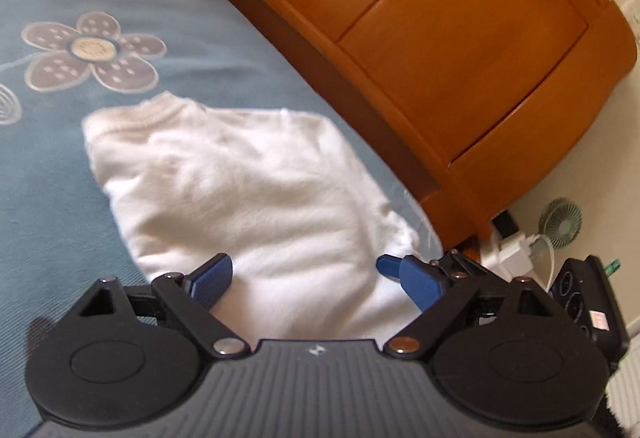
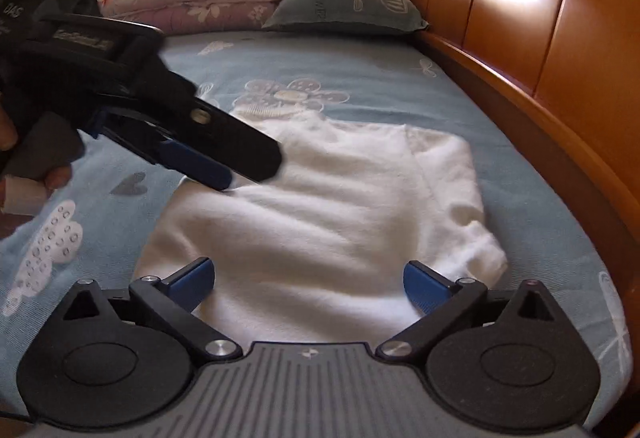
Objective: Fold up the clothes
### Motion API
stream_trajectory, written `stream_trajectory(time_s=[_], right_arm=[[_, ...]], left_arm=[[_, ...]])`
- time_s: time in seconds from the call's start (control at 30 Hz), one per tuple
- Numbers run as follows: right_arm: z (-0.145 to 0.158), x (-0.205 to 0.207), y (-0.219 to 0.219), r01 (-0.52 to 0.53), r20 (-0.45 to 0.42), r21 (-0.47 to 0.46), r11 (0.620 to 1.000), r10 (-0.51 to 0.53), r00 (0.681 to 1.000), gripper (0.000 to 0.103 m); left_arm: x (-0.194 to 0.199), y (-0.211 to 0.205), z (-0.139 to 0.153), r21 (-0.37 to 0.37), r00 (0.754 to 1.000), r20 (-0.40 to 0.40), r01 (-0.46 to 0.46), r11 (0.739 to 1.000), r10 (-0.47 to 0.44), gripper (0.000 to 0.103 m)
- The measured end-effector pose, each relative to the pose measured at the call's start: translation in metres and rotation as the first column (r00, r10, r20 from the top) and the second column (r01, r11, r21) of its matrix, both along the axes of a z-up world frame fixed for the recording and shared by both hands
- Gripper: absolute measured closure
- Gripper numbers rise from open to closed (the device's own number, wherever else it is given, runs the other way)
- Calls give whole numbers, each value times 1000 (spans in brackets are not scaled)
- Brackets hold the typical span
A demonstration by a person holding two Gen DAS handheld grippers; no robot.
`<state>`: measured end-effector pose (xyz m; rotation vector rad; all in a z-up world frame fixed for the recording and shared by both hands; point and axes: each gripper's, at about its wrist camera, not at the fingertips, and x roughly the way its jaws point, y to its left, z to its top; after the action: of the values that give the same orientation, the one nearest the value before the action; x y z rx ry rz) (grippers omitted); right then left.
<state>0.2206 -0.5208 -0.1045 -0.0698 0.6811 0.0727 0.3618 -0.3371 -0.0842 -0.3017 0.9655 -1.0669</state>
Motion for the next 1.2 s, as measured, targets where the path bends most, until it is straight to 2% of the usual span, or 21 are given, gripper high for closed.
stream_trajectory(time_s=[0.03,0.1,0.2,0.23,0.4,0.43,0.5,0.57,0.67,0.77,0.87,0.93,1.03,1.1,1.13,1.2], right_arm=[[5,-2,-3,6,16,0,1000,-6,1000,0],[10,-2,-10,43,41,-3,999,-42,998,0],[-2,6,-20,74,-9,53,996,-74,997,0],[-7,8,-20,78,-24,51,996,-77,997,0],[6,9,-17,66,3,22,998,-67,998,0],[12,11,-19,69,26,21,997,-69,997,0],[22,21,-25,82,64,27,996,-83,994,0],[24,33,-28,96,67,43,994,-99,993,0],[18,49,-30,130,46,76,989,-134,990,0],[13,66,-31,164,23,109,980,-167,986,0],[8,82,-33,198,0,140,970,-200,980,0],[10,85,-24,175,20,140,975,-180,984,0],[12,96,3,106,41,75,992,-109,993,0],[2,116,15,103,15,22,994,-103,995,0],[-6,130,18,111,-17,20,994,-110,994,0],[-13,142,15,132,-27,73,989,-130,991,0]], left_arm=[[-3,6,7,-40,1000,6,7,999,-6,12],[-8,4,2,-87,999,-21,47,995,-49,10],[-12,-11,-19,11,994,-63,94,996,-93,9],[-12,-15,-27,52,993,-69,98,994,-94,13],[-26,12,7,84,991,121,43,996,-53,10],[-31,19,15,110,980,192,22,994,-43,8],[-43,32,24,185,943,333,-41,982,-23,7],[-53,43,24,257,905,425,-109,960,-11,5],[-67,62,19,350,853,521,-200,915,-13,5],[-83,83,11,404,812,583,-252,880,-35,5],[-96,101,3,422,789,614,-317,850,-11,2],[-101,113,-3,434,785,619,-339,835,-3,2],[-104,127,-10,434,812,582,-356,828,44,2],[-106,132,-9,425,815,575,-368,827,67,2],[-107,135,-9,421,816,573,-374,827,77,2],[-109,140,-7,412,817,569,-386,825,98,2]])
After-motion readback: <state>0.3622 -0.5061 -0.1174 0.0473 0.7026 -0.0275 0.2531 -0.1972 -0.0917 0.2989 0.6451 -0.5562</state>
